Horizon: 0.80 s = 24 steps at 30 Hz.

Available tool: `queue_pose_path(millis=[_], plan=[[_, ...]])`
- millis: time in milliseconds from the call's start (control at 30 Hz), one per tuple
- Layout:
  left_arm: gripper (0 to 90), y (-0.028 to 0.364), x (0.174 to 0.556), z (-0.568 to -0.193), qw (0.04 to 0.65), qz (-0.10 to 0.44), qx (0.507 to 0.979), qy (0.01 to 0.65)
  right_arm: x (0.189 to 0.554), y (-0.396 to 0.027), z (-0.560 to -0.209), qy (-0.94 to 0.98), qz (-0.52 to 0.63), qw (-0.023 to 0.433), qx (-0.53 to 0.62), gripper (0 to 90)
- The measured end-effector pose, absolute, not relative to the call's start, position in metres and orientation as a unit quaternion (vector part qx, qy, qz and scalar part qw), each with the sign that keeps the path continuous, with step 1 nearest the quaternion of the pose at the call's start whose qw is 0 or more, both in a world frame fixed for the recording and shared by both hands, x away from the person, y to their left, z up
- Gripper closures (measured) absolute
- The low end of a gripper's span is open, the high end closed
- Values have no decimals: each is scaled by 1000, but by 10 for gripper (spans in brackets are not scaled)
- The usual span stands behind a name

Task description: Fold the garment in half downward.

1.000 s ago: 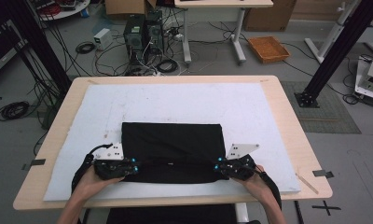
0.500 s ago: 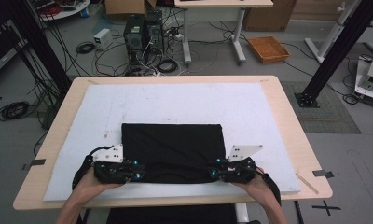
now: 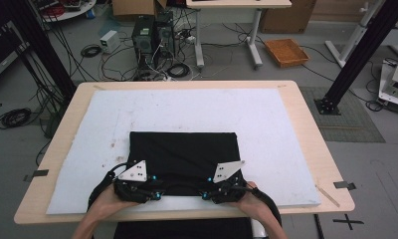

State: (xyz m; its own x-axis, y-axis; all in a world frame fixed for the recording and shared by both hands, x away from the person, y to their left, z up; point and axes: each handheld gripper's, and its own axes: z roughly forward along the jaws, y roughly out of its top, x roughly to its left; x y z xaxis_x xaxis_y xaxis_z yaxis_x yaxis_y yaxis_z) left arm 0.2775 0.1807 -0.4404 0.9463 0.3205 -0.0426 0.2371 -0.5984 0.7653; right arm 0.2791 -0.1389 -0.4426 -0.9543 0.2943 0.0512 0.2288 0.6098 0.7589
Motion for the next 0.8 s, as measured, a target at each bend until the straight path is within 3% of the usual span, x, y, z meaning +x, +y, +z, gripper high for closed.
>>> queue_pose_path(millis=[133, 333, 667, 800], plan=[[609, 174, 279, -443, 405, 67, 898, 157, 283, -132, -447, 903, 397, 56, 154, 712], [829, 178, 279, -440, 419, 63, 892, 160, 284, -133, -444, 900, 402, 61, 156, 835], [843, 182, 270, -443, 415, 24, 899, 141, 273, -145, -443, 899, 409, 32, 151, 845], [802, 184, 272, -443, 422, 10, 896, 141, 273, -146, -445, 897, 413, 18, 155, 829]])
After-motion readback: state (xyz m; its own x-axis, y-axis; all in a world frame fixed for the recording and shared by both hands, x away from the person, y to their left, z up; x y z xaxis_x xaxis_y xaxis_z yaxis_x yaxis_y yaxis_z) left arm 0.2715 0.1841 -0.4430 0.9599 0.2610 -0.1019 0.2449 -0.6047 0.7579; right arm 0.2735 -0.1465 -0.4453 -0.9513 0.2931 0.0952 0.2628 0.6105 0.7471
